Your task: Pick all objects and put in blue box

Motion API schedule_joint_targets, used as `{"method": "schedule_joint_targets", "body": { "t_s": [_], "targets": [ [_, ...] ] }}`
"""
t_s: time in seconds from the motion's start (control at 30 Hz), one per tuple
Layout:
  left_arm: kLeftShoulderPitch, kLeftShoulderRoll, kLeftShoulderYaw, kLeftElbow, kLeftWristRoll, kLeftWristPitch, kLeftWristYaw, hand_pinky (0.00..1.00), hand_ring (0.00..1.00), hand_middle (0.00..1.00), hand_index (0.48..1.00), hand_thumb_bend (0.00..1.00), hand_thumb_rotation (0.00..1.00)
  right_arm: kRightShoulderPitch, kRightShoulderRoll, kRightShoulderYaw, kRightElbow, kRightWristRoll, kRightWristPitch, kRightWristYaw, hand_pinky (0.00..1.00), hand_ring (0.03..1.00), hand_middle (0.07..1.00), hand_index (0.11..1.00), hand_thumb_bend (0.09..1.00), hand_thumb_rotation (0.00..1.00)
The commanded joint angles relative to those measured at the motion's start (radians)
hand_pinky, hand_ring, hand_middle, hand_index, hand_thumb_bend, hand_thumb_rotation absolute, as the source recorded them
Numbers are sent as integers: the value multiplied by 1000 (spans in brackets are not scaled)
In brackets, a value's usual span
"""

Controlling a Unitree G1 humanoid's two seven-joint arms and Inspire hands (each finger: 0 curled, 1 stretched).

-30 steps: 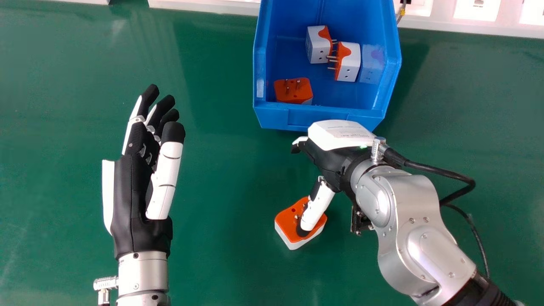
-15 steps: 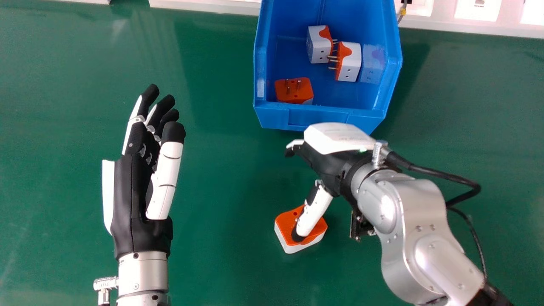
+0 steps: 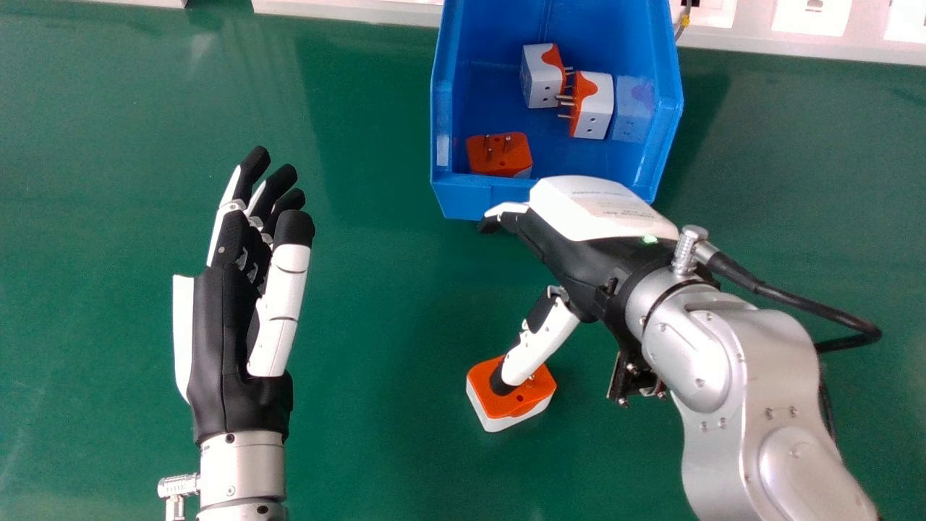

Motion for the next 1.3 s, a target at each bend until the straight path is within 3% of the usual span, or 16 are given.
{"method": "schedule_joint_targets", "body": {
  "t_s": [0.0, 0.1, 0.23, 0.57, 0.87, 1.27],
  "targets": [
    [8, -5, -6, -27, 7, -1, 1, 817, 865, 881, 903, 735, 775, 20, -3, -5, -27, -25, -18, -4, 765, 832, 883, 841, 948, 203],
    [7, -6, -7, -27, 9, 0, 3, 817, 865, 880, 902, 733, 774, 43, -2, 1, -9, -26, -36, -6, 766, 832, 882, 839, 948, 199],
    [5, -3, -5, -19, 2, -5, -2, 817, 865, 880, 902, 732, 774, 70, -2, 12, 25, -15, -73, -16, 768, 833, 882, 839, 950, 196],
    [9, -8, -10, -21, 5, -10, 0, 817, 865, 879, 901, 729, 773, 90, 9, 12, 338, 127, -258, -199, 770, 840, 883, 838, 956, 174],
    [11, -11, -10, -22, 14, -9, 9, 817, 865, 878, 900, 728, 773, 63, 17, 22, 401, 152, -278, -237, 781, 843, 883, 836, 950, 133],
    [13, -8, -10, -29, 16, -1, 8, 817, 865, 878, 900, 727, 773, 104, 12, 15, 394, 189, -355, -355, 761, 817, 859, 811, 926, 74]
  ]
}}
